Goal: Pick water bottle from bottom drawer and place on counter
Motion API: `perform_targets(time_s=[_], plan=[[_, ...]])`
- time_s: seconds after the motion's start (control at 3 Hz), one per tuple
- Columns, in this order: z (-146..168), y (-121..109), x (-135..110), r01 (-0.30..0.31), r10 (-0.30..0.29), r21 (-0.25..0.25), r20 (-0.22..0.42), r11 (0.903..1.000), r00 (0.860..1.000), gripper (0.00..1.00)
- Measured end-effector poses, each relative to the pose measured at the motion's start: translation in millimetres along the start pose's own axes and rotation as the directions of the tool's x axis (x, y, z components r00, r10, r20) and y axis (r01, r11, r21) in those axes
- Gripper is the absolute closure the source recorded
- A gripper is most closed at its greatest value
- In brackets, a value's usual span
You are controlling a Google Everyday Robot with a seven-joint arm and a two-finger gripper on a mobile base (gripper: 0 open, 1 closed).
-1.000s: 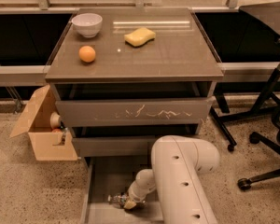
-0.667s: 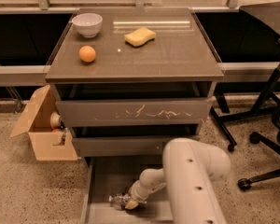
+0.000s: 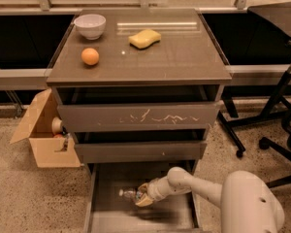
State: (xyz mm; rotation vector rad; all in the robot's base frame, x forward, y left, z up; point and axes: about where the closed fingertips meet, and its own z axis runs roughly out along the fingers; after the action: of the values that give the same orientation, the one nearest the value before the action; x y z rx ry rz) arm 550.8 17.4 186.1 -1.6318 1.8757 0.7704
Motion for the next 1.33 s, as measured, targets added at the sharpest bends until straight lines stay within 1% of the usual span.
perform_targets(time_s=[0.33,0.67,1.0,1.33], plan=[[-8.5,16.9,2.6,0.071,-0.070,-0.059,0.018,0.9957,0.997,1.00],[-8.6,16.9,2.6,0.071,-0.070,-0.059,0.018,0.9957,0.997,1.00],[-34.9,31.1,-18.5,0.144,-0.142,-0.052,0.037,0.9882,0.989,1.00],[-133.0,51.6,-79.1,0.322,-0.325,0.057,0.038,0.9449,0.945,1.00]])
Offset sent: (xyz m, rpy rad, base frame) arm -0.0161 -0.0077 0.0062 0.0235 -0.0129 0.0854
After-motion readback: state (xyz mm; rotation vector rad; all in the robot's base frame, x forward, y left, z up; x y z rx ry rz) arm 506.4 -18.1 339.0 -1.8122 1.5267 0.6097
